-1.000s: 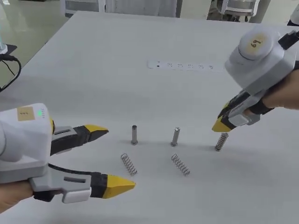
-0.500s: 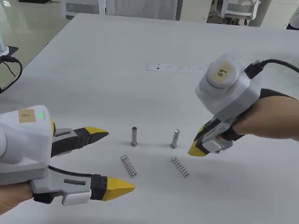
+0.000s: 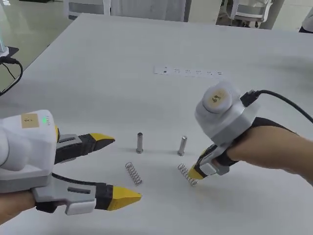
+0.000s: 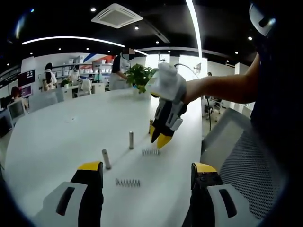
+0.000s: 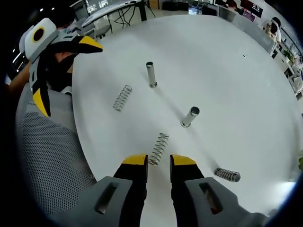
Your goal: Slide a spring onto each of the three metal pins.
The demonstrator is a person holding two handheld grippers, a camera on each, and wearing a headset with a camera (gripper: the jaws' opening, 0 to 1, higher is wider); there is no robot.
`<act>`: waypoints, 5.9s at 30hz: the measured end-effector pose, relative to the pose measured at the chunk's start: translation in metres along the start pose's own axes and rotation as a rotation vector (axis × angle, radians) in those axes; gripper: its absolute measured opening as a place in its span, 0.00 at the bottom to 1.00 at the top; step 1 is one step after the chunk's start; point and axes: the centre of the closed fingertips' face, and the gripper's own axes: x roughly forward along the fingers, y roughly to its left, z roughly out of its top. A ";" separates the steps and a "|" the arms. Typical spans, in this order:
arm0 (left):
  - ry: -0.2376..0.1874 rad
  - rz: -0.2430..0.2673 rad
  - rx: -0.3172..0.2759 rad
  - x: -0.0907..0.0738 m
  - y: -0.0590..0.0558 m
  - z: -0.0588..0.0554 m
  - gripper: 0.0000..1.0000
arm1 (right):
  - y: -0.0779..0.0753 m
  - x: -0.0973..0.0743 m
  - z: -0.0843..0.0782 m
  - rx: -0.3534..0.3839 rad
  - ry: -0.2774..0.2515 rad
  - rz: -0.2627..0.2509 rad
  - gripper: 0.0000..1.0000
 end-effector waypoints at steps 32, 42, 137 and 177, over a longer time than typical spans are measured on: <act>0.006 -0.022 -0.006 0.002 -0.005 -0.002 0.70 | 0.001 0.021 -0.008 0.024 0.044 -0.057 0.12; 0.014 -0.029 -0.004 0.004 -0.007 -0.002 0.70 | -0.002 0.018 -0.012 -0.046 0.056 -0.069 0.08; -0.081 -0.359 -0.031 0.009 -0.067 0.027 0.02 | 0.124 -0.072 0.037 -0.562 -0.149 0.340 0.09; -0.053 -0.367 0.083 0.014 -0.080 0.019 0.10 | 0.133 -0.089 0.043 -0.549 -0.127 0.372 0.08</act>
